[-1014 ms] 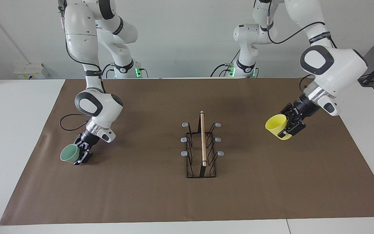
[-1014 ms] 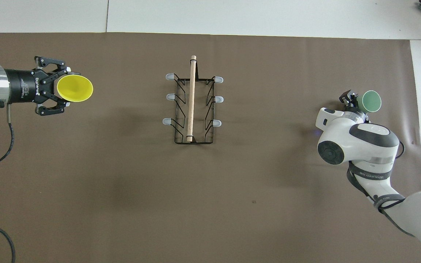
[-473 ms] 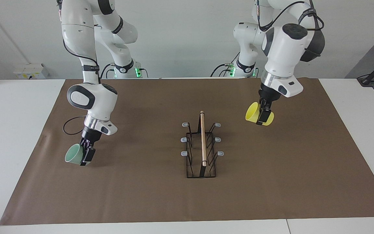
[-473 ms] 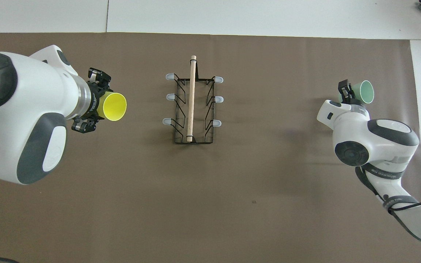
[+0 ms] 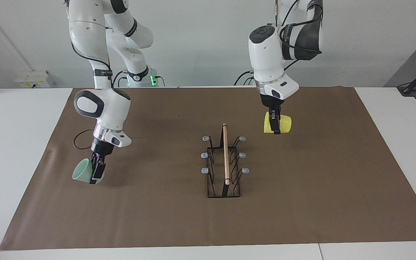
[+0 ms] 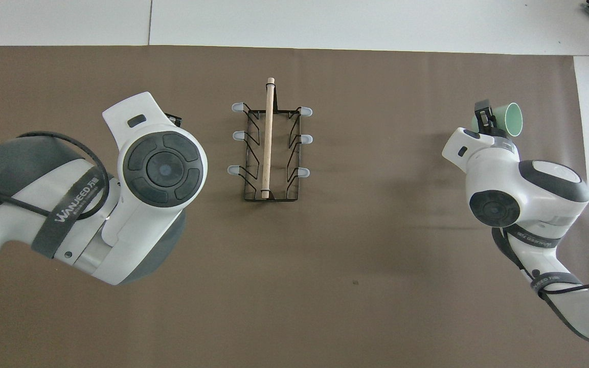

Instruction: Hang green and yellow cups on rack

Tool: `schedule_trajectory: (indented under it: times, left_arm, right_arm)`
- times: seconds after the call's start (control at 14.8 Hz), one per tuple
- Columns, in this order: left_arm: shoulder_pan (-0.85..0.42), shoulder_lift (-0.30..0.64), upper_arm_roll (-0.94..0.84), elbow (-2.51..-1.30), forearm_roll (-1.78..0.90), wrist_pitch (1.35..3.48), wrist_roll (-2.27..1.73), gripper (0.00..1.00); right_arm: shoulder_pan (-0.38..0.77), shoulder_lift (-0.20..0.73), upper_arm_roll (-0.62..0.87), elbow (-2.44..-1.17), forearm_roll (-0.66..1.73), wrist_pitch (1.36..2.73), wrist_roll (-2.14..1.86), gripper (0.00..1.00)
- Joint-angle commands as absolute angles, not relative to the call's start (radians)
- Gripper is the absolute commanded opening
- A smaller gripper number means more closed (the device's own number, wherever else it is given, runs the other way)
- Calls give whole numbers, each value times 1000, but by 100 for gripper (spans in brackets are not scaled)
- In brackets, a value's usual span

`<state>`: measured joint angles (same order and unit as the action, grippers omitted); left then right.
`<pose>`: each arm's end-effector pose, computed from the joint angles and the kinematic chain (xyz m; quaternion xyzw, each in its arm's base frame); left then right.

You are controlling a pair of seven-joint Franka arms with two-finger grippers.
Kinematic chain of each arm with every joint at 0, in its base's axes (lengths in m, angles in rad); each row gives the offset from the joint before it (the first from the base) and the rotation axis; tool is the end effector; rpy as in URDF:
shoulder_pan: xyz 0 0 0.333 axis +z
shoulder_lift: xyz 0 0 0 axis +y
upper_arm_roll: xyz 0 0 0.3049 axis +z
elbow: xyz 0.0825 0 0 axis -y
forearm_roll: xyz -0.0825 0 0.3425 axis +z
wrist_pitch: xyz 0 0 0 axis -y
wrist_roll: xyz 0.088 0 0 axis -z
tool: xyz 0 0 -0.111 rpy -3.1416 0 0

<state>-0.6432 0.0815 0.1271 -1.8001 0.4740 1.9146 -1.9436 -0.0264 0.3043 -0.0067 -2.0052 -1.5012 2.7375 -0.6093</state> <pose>0.4963 -0.2446 0.5045 -0.7833 -0.5783 -0.2196 0.0609 0.5825 0.0181 0.3394 0.5267 0.7361 0.0219 0.4246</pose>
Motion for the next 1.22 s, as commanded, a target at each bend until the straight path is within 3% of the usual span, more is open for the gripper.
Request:
schedule_trajectory:
  times: [0.0,0.27,0.81,1.15]
  left_arm:
    - [-699,146,146,-1737,550,1810,-1997,0]
    - [-758,242,141,-1617,636,1663,-2042,0]
    - [-862,255,138,-1703,796,1674,-2085,0]
    - [-890,297,138,-1707,843,1670,-2141,0]
  right_arm:
    - [32,288,35,-1962,-1349,2586,-667,0]
    - [32,278,130,-1873,-863,2378,-964,0]
    - [31,117,164,-1858,-311,2206,-1041,0]
    - [32,58,167,-1859,47,2200,-1080,0]
